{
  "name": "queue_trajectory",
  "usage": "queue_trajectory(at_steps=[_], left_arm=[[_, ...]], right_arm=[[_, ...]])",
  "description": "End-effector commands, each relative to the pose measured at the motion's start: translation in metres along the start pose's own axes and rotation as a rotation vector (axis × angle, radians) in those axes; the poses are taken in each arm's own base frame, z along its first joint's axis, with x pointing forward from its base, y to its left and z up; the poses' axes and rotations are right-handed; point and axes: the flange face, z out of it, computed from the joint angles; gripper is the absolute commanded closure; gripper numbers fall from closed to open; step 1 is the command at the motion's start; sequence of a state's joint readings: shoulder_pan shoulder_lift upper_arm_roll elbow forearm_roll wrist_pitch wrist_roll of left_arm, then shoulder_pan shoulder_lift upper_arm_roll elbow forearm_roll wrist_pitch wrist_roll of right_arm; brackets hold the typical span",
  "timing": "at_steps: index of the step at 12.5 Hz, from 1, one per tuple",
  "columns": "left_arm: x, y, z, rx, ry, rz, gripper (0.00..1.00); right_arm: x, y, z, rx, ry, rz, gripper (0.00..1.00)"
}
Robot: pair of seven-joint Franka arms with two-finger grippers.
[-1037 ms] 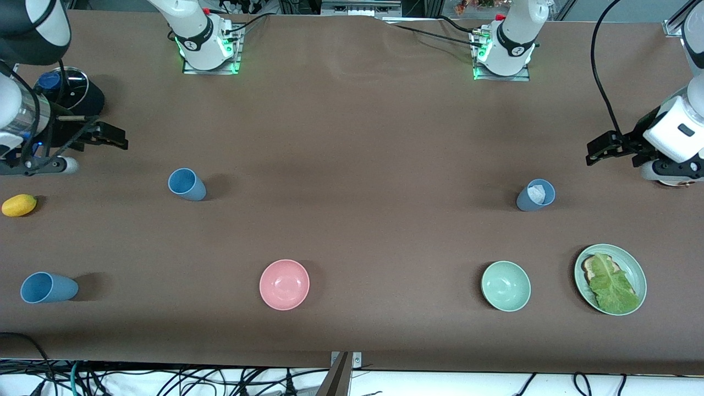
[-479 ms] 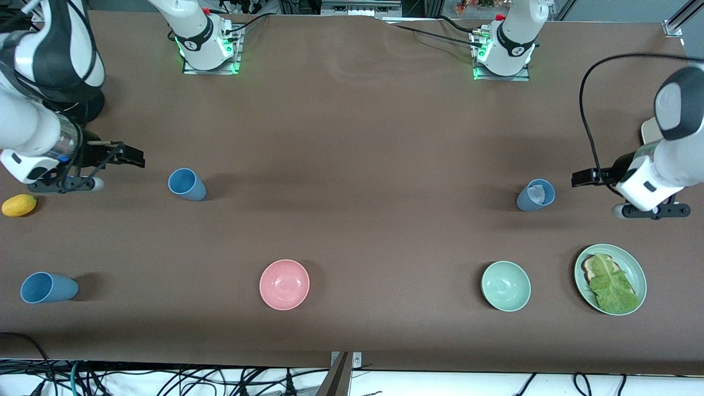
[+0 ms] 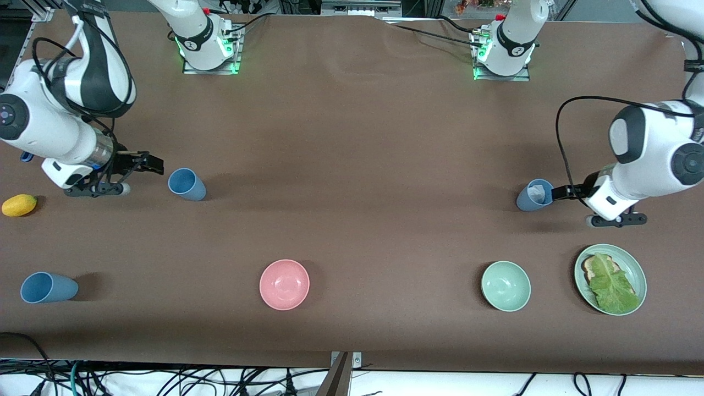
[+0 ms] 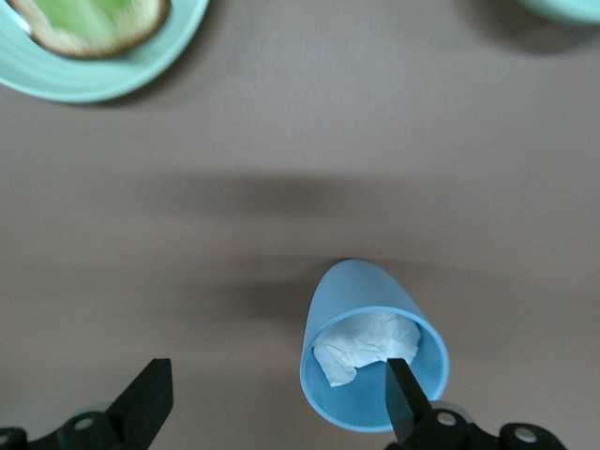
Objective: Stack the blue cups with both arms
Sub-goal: 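Move the right gripper to a blue cup while the left gripper grasps another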
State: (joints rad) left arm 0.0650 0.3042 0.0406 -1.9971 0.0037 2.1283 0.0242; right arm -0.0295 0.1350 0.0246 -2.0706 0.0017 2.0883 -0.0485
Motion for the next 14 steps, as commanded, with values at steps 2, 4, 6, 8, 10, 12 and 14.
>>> queue_trajectory(at_steps=[2,4,6,8,10,12,14], left_arm=[[-0.019,0.001,0.006,0.003,-0.002,0.015,0.00],[-0.018,0.000,0.022,0.003,-0.031,0.013,0.00],[-0.017,-0.001,0.027,0.002,-0.046,0.010,0.14],[-0.014,0.000,0.030,0.001,-0.053,0.009,0.53],[-0.010,0.001,0.025,-0.010,-0.042,-0.008,0.84],[-0.002,0.004,0.025,-0.026,-0.035,-0.023,1.00],[0.008,0.017,0.014,-0.126,-0.009,-0.083,1.00]], right_arm=[[0.008,0.003,0.048,0.011,0.023,-0.006,0.00],[0.002,0.003,0.079,0.007,0.079,-0.004,0.00],[0.000,0.003,0.089,0.007,0.087,-0.004,0.00],[0.001,0.003,0.093,0.007,0.087,-0.004,0.01],[0.001,0.003,0.095,0.007,0.087,-0.004,0.04],[0.001,0.003,0.098,0.007,0.080,-0.004,0.08],[0.001,0.003,0.100,0.008,0.078,0.000,0.08]])
